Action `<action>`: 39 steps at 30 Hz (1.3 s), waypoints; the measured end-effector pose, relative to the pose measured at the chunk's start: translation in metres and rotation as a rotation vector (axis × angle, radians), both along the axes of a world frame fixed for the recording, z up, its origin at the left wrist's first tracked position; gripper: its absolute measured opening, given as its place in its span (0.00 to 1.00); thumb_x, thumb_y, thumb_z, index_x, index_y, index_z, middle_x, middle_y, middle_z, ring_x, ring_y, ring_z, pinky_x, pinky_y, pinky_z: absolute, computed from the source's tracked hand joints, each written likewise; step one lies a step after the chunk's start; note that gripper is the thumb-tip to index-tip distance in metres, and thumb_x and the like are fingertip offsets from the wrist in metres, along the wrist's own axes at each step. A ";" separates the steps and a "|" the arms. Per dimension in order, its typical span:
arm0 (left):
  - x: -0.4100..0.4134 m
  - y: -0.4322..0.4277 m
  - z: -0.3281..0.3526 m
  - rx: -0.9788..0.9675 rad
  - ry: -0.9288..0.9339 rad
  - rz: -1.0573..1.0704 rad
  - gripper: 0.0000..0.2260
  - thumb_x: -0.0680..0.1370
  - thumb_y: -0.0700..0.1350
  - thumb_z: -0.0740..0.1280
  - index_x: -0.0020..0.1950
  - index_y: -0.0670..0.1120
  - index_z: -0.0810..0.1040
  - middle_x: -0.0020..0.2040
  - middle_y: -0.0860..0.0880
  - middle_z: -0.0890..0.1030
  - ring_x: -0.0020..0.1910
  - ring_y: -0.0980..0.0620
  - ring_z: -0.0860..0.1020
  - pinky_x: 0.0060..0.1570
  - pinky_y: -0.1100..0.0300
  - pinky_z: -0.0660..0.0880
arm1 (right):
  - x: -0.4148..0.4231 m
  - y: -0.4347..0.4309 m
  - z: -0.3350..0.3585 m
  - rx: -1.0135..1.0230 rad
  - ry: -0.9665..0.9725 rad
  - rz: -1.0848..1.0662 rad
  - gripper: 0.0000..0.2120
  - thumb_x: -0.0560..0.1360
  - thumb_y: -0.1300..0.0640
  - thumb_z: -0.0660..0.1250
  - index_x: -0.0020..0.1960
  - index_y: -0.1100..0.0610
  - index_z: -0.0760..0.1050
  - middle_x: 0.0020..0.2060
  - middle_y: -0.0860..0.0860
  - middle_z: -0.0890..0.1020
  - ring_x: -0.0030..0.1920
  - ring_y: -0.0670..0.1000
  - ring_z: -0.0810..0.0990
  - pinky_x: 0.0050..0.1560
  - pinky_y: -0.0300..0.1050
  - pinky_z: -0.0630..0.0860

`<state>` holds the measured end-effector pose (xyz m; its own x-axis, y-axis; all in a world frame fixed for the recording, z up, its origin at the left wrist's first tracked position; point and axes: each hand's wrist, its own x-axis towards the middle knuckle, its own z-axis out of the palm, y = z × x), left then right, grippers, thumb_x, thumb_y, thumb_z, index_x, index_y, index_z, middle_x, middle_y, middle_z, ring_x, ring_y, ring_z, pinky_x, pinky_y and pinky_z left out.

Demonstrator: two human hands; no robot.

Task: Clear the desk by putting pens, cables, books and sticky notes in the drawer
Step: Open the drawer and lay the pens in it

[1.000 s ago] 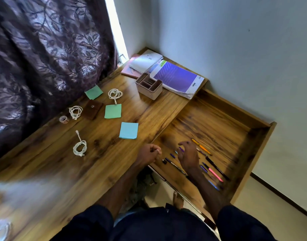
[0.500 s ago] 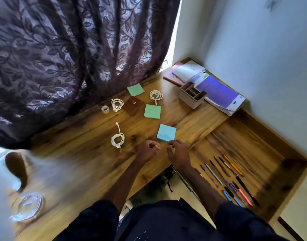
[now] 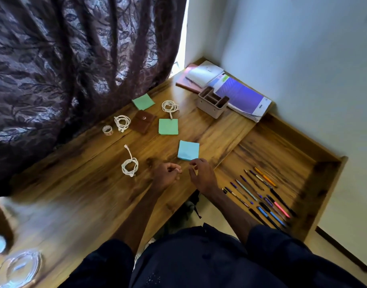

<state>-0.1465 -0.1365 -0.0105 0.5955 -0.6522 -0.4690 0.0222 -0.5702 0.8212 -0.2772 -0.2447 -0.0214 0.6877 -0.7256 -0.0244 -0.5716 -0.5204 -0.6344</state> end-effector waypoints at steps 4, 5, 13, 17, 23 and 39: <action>-0.008 -0.014 0.006 0.017 -0.039 -0.017 0.04 0.79 0.43 0.70 0.52 0.47 0.83 0.46 0.53 0.86 0.42 0.52 0.86 0.46 0.54 0.84 | -0.009 -0.005 0.000 -0.015 0.001 -0.031 0.13 0.76 0.55 0.69 0.60 0.55 0.78 0.55 0.51 0.81 0.49 0.48 0.80 0.46 0.43 0.78; -0.009 -0.017 0.007 0.015 -0.054 -0.026 0.04 0.79 0.44 0.70 0.52 0.47 0.84 0.45 0.53 0.86 0.41 0.52 0.85 0.45 0.55 0.84 | -0.011 -0.006 0.000 -0.014 0.002 -0.035 0.13 0.76 0.55 0.69 0.60 0.55 0.78 0.55 0.51 0.81 0.49 0.48 0.80 0.46 0.43 0.79; -0.029 -0.037 0.018 0.046 -0.203 0.003 0.11 0.75 0.52 0.75 0.49 0.46 0.84 0.43 0.55 0.83 0.42 0.57 0.80 0.44 0.60 0.75 | -0.033 -0.028 0.007 -0.004 -0.038 -0.018 0.13 0.76 0.56 0.68 0.61 0.55 0.78 0.55 0.50 0.80 0.48 0.47 0.80 0.47 0.43 0.78; -0.043 -0.045 0.018 0.013 -0.205 0.070 0.14 0.77 0.56 0.71 0.42 0.46 0.86 0.38 0.54 0.86 0.37 0.58 0.83 0.42 0.61 0.77 | -0.045 -0.040 0.008 0.004 -0.067 0.047 0.13 0.76 0.56 0.68 0.60 0.55 0.78 0.54 0.51 0.80 0.49 0.48 0.80 0.48 0.42 0.77; -0.076 -0.051 0.019 -0.063 -0.200 0.071 0.08 0.81 0.44 0.68 0.46 0.45 0.85 0.40 0.50 0.87 0.30 0.62 0.81 0.35 0.64 0.77 | -0.068 -0.064 0.002 0.047 -0.133 0.089 0.12 0.75 0.56 0.69 0.58 0.55 0.78 0.50 0.49 0.81 0.47 0.47 0.79 0.49 0.47 0.80; -0.095 -0.037 0.038 0.039 -0.248 0.357 0.18 0.79 0.60 0.67 0.43 0.47 0.85 0.36 0.53 0.86 0.32 0.56 0.83 0.41 0.55 0.82 | -0.058 -0.066 0.002 0.090 -0.229 0.166 0.09 0.74 0.61 0.72 0.54 0.56 0.80 0.48 0.49 0.82 0.48 0.46 0.79 0.47 0.37 0.75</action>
